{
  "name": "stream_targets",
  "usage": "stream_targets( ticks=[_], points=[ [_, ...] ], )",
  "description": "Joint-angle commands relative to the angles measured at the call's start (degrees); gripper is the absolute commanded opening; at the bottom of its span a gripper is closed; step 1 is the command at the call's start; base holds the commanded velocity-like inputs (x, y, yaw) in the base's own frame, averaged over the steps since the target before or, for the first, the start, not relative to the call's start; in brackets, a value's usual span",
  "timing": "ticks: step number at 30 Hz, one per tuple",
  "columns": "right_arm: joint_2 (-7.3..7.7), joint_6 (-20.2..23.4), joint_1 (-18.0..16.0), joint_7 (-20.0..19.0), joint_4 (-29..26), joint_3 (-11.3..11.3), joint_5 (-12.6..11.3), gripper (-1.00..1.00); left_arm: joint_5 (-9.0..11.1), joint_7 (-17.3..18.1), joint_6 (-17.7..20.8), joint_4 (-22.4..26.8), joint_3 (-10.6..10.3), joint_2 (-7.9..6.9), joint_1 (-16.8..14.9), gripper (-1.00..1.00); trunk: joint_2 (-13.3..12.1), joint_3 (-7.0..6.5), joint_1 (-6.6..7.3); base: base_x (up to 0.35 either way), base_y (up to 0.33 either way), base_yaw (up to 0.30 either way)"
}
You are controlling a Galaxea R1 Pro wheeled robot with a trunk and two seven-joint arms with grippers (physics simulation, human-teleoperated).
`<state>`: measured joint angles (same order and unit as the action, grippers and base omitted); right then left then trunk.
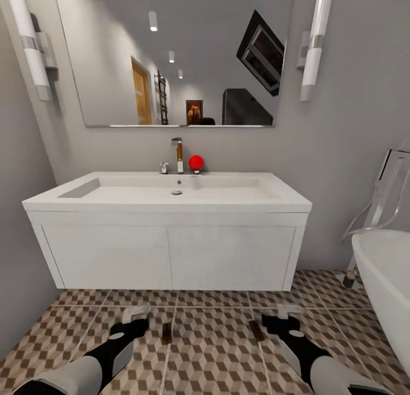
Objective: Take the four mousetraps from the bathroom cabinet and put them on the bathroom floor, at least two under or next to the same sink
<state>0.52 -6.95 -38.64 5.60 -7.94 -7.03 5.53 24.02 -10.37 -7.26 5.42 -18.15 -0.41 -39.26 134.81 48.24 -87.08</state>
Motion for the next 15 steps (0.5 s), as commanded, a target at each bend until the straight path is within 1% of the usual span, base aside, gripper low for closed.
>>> stream_targets(
  ticks=[1,3,4,10,15],
  points=[
    [0.27,-0.2,0.0,0.1,1.0,-0.4,0.6,1.00,0.6,-0.2,-0.1,-0.6,-0.5,-0.03,0.0,1.00,-0.4,-0.13,0.24,0.000,0.000,0.000],
    [0.86,-0.2,0.0,0.1,2.7,-0.4,0.6,1.00,1.0,-0.1,-0.1,-1.8,-0.5,-0.09,0.0,1.00,-1.2,-0.49,0.68,0.000,0.000,0.000],
    [0.86,-0.2,0.0,0.1,2.7,-0.4,0.6,1.00,1.0,-0.1,-0.1,-1.8,-0.5,-0.09,0.0,1.00,-1.6,-0.67,0.90,0.000,0.000,0.000],
    [2.37,-0.2,0.3,0.0,7.5,-0.4,0.6,1.00,2.4,0.4,0.0,-4.0,-0.5,-0.20,0.1,1.00,-4.0,-1.74,2.22,0.000,0.000,0.000],
    [3.26,0.2,0.3,0.0,9.0,-0.4,0.6,1.00,3.2,0.6,0.2,-4.6,-0.5,-0.34,0.3,1.00,-6.0,-2.64,3.31,0.000,0.000,0.000]
  ],
)
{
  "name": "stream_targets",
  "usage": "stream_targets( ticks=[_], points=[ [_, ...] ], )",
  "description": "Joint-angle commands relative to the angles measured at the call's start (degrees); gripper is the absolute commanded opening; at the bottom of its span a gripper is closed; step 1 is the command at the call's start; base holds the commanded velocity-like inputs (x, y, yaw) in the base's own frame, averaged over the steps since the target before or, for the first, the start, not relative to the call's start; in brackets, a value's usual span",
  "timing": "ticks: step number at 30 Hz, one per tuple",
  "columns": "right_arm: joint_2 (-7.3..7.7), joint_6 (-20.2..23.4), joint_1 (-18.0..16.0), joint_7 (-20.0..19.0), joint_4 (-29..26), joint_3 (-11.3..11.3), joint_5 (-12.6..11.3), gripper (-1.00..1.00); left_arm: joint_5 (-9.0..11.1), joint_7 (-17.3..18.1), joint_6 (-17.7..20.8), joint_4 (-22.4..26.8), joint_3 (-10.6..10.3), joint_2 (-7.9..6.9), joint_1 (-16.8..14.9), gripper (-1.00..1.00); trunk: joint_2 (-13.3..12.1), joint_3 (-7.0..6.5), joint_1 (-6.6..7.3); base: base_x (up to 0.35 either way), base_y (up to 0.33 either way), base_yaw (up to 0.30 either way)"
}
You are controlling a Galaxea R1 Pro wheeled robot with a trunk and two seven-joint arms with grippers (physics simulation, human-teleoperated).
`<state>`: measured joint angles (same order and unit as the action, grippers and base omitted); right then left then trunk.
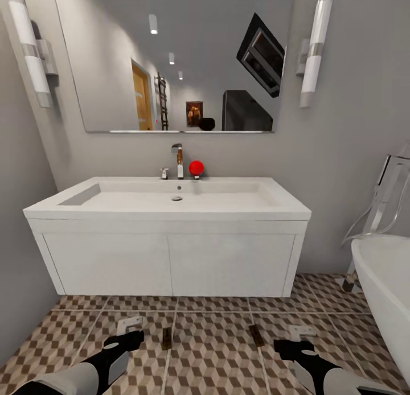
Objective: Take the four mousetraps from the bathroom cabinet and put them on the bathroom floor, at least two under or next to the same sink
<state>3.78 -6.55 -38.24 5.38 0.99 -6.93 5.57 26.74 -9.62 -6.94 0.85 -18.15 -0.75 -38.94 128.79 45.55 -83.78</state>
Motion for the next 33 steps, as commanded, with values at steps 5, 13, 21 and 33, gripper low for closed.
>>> stream_targets(
  ticks=[5,13,21,33],
  points=[
    [0.37,0.0,0.3,0.1,0.6,-0.5,0.6,1.00,0.7,-0.1,0.0,-0.2,-0.5,-0.08,0.1,1.00,-2.0,-0.84,1.12,0.000,0.000,0.000],
    [0.59,0.1,6.5,0.0,0.8,-0.5,0.7,1.00,0.8,-0.1,0.4,-0.5,-0.5,-0.07,2.0,1.00,-5.2,-2.28,2.87,0.000,0.000,0.000],
    [0.61,0.1,12.5,0.0,0.8,-0.5,0.7,1.00,0.9,0.0,0.5,-0.6,-0.5,-0.07,5.6,1.00,-8.4,-3.72,4.63,0.000,0.000,0.000],
    [0.62,0.2,19.6,0.2,0.9,-0.5,0.7,1.00,0.9,0.0,0.6,-0.6,-0.5,-0.07,11.8,1.00,-13.2,-5.87,7.27,0.000,0.000,0.000]
  ],
)
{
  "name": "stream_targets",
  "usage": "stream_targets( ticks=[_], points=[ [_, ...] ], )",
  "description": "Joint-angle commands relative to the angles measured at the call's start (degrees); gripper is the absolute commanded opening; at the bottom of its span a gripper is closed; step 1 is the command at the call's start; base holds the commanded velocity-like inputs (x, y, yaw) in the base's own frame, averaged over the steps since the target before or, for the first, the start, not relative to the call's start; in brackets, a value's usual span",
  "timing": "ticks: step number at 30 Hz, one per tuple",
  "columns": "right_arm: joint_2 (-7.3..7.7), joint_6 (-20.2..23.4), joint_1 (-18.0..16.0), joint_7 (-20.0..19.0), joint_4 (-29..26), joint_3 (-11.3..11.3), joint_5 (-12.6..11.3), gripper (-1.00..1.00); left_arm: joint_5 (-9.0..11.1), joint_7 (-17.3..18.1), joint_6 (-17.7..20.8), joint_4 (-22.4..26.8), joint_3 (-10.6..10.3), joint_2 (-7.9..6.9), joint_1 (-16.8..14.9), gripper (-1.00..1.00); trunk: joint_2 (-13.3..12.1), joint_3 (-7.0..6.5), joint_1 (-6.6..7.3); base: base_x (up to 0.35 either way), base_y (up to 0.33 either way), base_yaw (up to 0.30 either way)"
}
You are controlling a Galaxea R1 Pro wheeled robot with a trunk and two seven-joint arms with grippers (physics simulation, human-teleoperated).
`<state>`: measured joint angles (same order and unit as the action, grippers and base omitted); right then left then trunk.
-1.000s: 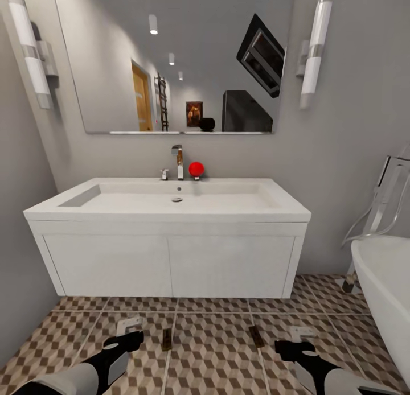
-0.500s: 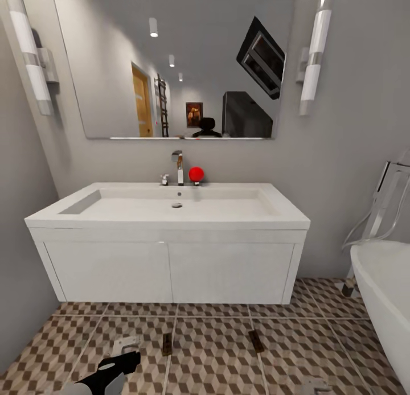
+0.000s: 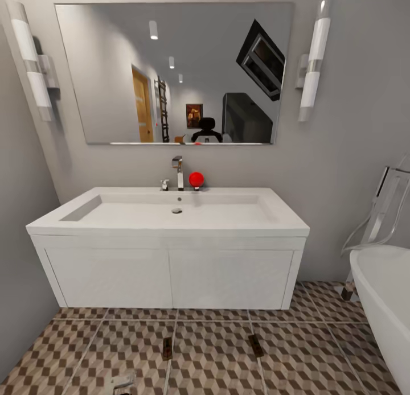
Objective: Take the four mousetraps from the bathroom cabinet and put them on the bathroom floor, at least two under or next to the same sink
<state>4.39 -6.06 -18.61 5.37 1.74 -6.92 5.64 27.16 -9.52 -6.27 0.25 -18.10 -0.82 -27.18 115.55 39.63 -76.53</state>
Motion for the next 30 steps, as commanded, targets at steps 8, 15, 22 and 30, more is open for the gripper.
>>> stream_targets(
  ticks=[8,15,22,30],
  points=[
    [-0.08,-0.3,4.6,0.1,0.2,-0.5,0.6,1.00,0.4,-0.2,0.0,0.0,-0.5,0.17,4.8,1.00,-3.2,-1.39,1.77,0.000,0.000,0.000],
    [-0.45,-0.2,7.1,0.0,0.2,-0.5,0.6,1.00,0.4,0.1,0.0,0.0,-0.5,0.23,7.6,1.00,-6.0,-2.65,3.31,0.000,0.000,0.000],
    [-0.84,-0.3,9.1,0.1,0.2,-0.5,0.6,1.00,0.4,0.6,0.0,0.0,-0.5,0.34,10.1,1.00,-8.8,-3.90,4.85,0.000,0.000,0.000],
    [-0.89,-0.6,10.1,0.0,0.2,-0.5,0.5,1.00,0.4,0.8,0.0,0.0,-0.4,0.33,11.7,1.00,-12.0,-5.34,6.61,0.000,0.000,0.000]
  ],
)
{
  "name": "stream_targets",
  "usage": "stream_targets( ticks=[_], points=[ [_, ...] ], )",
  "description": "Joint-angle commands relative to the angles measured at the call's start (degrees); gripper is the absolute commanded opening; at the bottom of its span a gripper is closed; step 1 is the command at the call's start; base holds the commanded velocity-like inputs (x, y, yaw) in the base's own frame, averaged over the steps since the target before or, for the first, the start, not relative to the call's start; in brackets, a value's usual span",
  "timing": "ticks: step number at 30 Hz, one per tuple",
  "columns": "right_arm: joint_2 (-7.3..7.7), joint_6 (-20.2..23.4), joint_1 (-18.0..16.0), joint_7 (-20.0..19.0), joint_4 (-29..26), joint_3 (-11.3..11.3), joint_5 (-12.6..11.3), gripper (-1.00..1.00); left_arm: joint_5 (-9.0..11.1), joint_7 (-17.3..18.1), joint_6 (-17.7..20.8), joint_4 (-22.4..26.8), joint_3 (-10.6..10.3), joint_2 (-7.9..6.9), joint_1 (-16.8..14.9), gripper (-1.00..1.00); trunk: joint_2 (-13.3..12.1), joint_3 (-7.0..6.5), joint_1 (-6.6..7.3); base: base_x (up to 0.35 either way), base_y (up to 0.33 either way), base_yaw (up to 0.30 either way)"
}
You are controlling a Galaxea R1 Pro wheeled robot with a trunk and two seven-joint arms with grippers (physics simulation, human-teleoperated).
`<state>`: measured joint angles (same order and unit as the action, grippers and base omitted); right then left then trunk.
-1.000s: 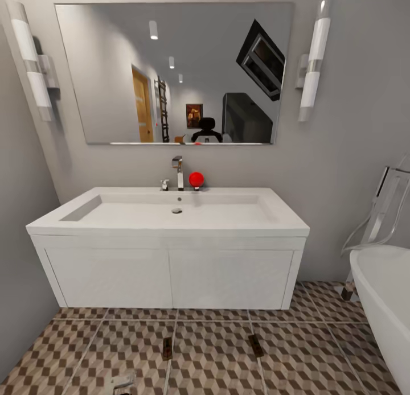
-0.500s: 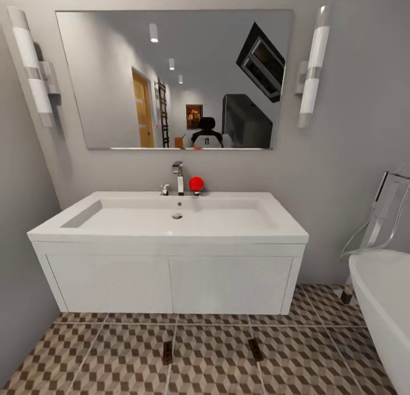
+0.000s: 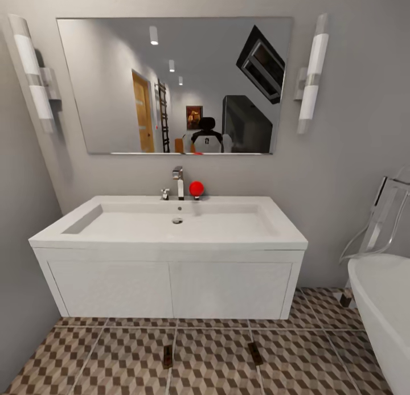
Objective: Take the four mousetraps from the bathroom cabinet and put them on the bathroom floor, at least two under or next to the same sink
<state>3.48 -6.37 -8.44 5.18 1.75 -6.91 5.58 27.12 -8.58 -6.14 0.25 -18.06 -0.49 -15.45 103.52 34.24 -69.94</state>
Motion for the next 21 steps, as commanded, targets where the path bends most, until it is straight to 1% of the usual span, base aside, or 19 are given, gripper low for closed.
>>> stream_targets(
  ticks=[1,21],
  points=[
    [0.01,-0.3,0.0,0.1,0.2,-0.5,0.6,1.00,0.4,-0.1,-0.1,0.0,-0.5,0.00,0.2,1.00,-0.4,-0.13,0.23,0.000,0.000,0.000],
    [0.20,-0.1,0.2,-0.1,0.2,-0.5,0.6,1.00,0.5,-0.1,-0.2,0.0,-0.4,0.04,1.7,1.00,-8.4,-3.72,4.63,0.000,0.000,0.000]
  ],
)
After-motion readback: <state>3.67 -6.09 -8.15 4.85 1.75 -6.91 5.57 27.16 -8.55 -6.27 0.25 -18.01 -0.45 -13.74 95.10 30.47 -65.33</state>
